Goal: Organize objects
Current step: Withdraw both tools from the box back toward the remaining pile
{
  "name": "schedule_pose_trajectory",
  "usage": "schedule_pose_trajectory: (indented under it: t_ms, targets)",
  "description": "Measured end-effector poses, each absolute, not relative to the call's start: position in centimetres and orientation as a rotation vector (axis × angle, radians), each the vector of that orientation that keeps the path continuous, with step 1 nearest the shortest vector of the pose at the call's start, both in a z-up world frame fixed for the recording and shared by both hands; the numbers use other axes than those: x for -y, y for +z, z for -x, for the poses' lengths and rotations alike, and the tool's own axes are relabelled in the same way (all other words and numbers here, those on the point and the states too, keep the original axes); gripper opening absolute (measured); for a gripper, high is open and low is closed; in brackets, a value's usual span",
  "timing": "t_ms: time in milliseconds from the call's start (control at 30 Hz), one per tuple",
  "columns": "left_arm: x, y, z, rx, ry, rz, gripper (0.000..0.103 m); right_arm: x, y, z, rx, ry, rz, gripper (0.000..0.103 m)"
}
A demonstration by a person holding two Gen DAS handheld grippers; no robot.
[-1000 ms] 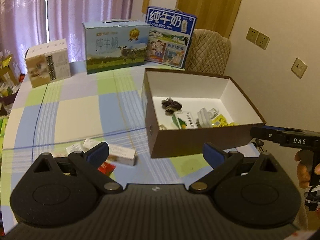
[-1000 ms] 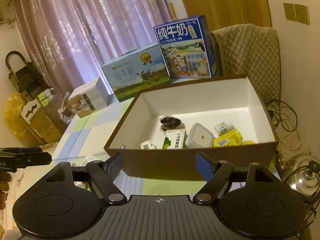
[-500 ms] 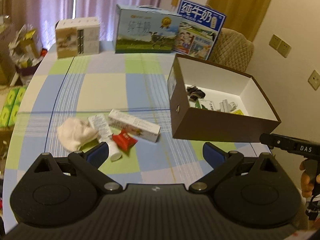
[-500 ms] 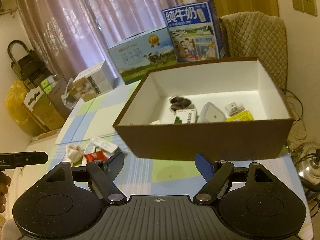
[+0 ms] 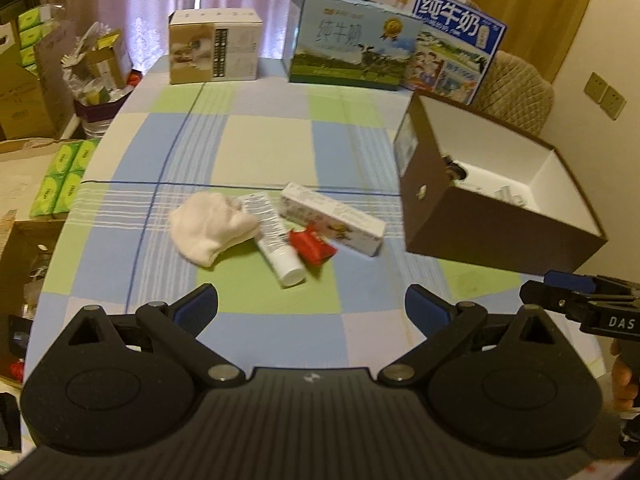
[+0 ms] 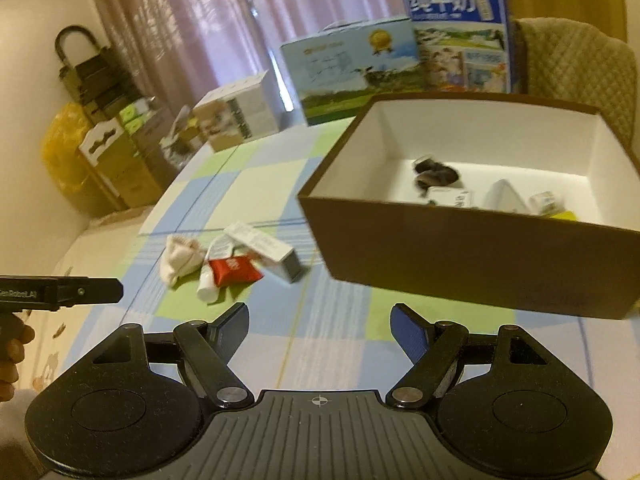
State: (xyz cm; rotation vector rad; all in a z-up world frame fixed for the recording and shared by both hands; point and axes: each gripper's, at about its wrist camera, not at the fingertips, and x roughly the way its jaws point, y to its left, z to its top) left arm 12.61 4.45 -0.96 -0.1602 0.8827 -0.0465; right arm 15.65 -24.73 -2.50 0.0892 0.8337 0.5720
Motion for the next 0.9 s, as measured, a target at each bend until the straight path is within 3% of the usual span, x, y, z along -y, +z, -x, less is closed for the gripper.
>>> schedule_pose_trajectory:
  t_ms: [433, 667, 900]
  targets:
    - [-6.0, -3.8, -12.7, -0.919, 0.056, 0.125, 0.098, 19.9, -5.1, -16.2, -0.869, 0.633, -0.009, 0.075]
    - [-6.7, -5.3, -14.0, -0.909, 0.102, 0.103, 0.098, 17.1, -6.3, -16.8, -0.825, 0.662, 0.100, 0.055]
    - [-7.8, -7.2, -16.4, -0.870, 0.159, 0.108, 0.098, 13.3, -7.7, -18.8, -0.713, 0.678, 0.250, 0.049]
